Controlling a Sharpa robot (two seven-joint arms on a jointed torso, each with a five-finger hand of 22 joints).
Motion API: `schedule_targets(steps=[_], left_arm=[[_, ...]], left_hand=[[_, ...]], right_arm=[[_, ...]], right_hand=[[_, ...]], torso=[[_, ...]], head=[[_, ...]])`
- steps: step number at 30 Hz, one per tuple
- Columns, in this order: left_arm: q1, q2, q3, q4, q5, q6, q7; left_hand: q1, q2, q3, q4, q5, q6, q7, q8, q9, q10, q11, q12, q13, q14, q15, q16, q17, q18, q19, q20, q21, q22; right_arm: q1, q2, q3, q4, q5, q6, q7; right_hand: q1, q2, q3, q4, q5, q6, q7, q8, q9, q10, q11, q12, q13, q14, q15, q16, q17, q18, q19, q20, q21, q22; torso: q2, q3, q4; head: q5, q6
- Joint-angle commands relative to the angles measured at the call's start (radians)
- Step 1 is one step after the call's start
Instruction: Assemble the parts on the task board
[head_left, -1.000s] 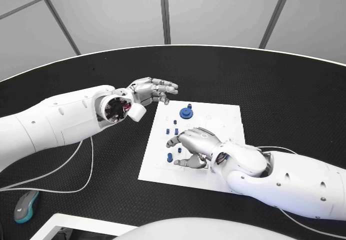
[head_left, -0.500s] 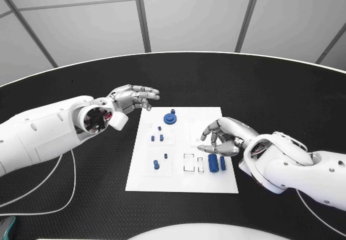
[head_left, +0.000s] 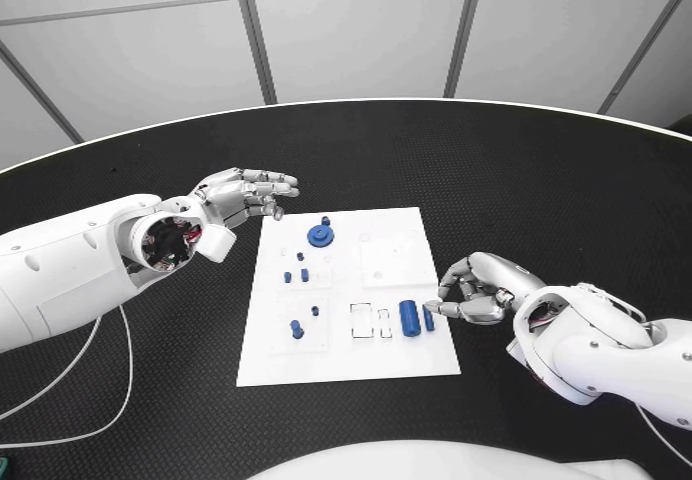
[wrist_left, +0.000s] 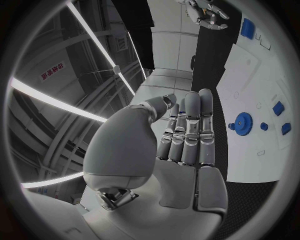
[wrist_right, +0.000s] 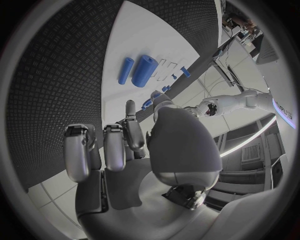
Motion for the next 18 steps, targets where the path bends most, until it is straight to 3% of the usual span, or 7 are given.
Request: schedule_targets(steps=[1,7,18], left_arm=[[0.000,-0.001,0.000,0.001,0.000,0.000,0.000],[0.000,-0.005,0.000,0.004,0.000,-0.001,0.001],[0.000,-0.008,0.000,0.008,0.000,0.000,0.001]], left_hand=[[-0.001,0.008,-0.007,-0.001,-0.001,-0.002,0.005,-0.003,-0.002,-0.006,0.000,0.003,0.000,-0.004,-0.001,-0.004,-0.001,0.015,-0.005,-0.001,-0.004,-0.001],[-0.001,0.008,-0.007,-0.001,-0.001,-0.002,0.005,-0.003,-0.002,-0.006,0.000,0.003,0.000,-0.004,-0.001,-0.004,-0.001,0.015,-0.005,-0.001,-0.004,-0.001],[-0.001,0.008,-0.007,-0.001,-0.001,-0.002,0.005,-0.003,-0.002,-0.006,0.000,0.003,0.000,-0.004,-0.001,-0.004,-0.001,0.015,-0.005,-0.001,-0.004,-0.001]], right_arm=[[-0.009,0.016,-0.001,-0.006,-0.015,0.000,-0.017],[-0.023,0.055,-0.001,-0.030,-0.027,0.012,-0.031],[-0.045,0.101,-0.001,-0.053,-0.030,0.026,-0.031]], right_hand=[[-0.003,0.010,-0.010,0.001,0.005,-0.006,0.000,0.005,0.002,0.006,0.001,0.007,0.005,0.077,-0.004,0.007,0.107,-0.012,0.102,-0.001,0.006,0.259],[-0.007,0.012,-0.014,0.002,0.008,-0.007,0.000,0.007,0.002,0.007,0.001,0.010,0.009,0.078,-0.003,0.011,0.114,-0.013,0.103,-0.001,0.012,0.261],[-0.010,0.016,-0.020,0.001,0.013,-0.010,0.000,0.009,0.003,0.009,0.002,0.014,0.017,0.080,-0.003,0.014,0.122,-0.014,0.105,-0.001,0.019,0.263]], torso=[[0.000,0.0003,0.0004],[0.003,-0.0020,0.0004],[0.002,-0.0011,-0.0020]], head=[[0.000,-0.001],[0.001,-0.003],[0.010,-0.008]])
